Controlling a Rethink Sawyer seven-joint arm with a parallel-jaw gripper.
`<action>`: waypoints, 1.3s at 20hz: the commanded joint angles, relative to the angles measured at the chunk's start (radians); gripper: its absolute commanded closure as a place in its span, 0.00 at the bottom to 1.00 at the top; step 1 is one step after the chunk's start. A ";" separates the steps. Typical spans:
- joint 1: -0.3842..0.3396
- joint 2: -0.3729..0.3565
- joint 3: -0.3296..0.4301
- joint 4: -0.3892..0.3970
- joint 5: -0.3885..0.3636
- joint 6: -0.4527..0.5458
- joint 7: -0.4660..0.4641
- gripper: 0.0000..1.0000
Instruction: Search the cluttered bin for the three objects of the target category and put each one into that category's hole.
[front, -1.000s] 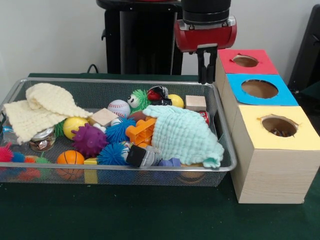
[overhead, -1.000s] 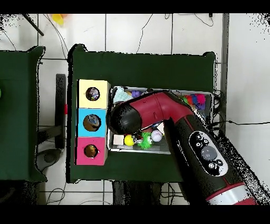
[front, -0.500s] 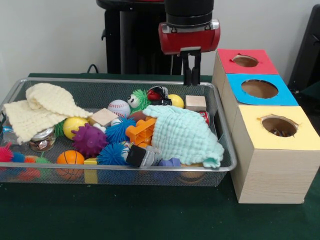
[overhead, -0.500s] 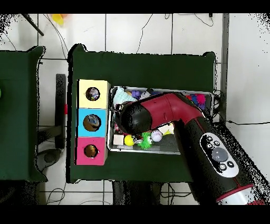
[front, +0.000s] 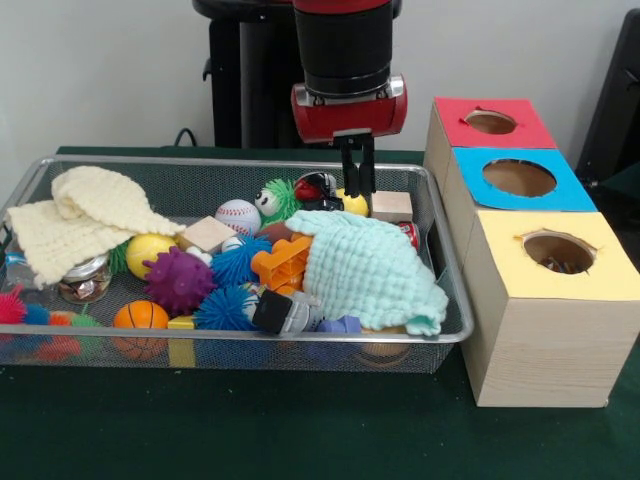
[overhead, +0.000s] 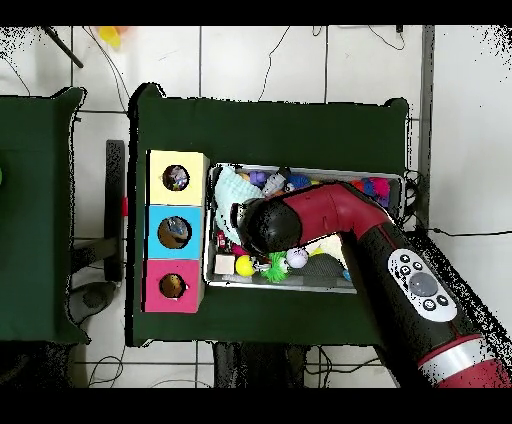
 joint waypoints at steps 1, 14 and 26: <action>-0.032 0.066 -0.004 -0.029 -0.071 -0.088 -0.141 1.00; -0.024 0.075 -0.006 -0.032 -0.092 -0.122 -0.120 1.00; 0.118 -0.006 -0.105 0.070 -0.081 -0.183 0.124 1.00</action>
